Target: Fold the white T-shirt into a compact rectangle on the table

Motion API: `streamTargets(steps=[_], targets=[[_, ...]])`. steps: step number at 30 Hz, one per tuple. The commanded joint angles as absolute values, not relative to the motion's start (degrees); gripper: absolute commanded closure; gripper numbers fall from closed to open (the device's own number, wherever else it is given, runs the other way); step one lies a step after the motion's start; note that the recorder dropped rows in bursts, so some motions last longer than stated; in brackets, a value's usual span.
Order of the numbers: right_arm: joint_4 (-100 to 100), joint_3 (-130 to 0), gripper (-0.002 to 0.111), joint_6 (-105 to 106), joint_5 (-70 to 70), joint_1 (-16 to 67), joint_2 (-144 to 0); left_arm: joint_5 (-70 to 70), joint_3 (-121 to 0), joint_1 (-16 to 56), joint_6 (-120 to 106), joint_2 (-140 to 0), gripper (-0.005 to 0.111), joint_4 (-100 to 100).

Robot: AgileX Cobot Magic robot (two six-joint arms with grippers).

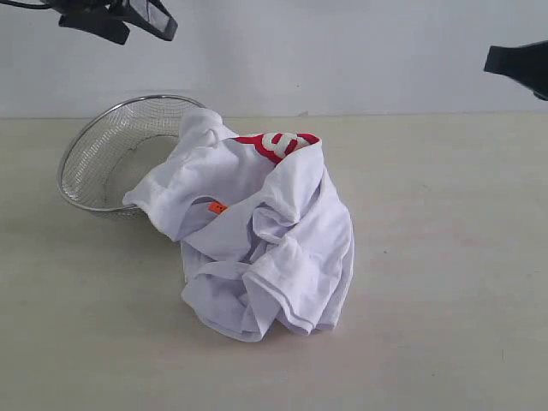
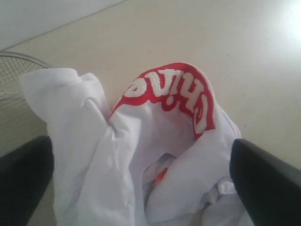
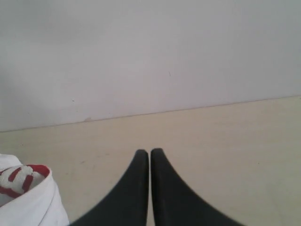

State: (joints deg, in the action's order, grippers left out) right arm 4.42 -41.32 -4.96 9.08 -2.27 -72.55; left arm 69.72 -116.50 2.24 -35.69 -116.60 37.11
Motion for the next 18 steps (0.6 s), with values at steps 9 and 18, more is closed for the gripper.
streamTargets(steps=[9, 18], targets=[[3.98, -55.67, 0.109, 6.37, -9.26, 4.87, -80.61, 69.96, -116.55, 0.61, -39.54, -118.29, 0.012, 38.22], [4.11, -60.44, 0.109, 7.05, -9.93, 14.03, -93.93, 69.96, -116.55, 0.61, -35.83, -118.51, 0.086, 37.62]])
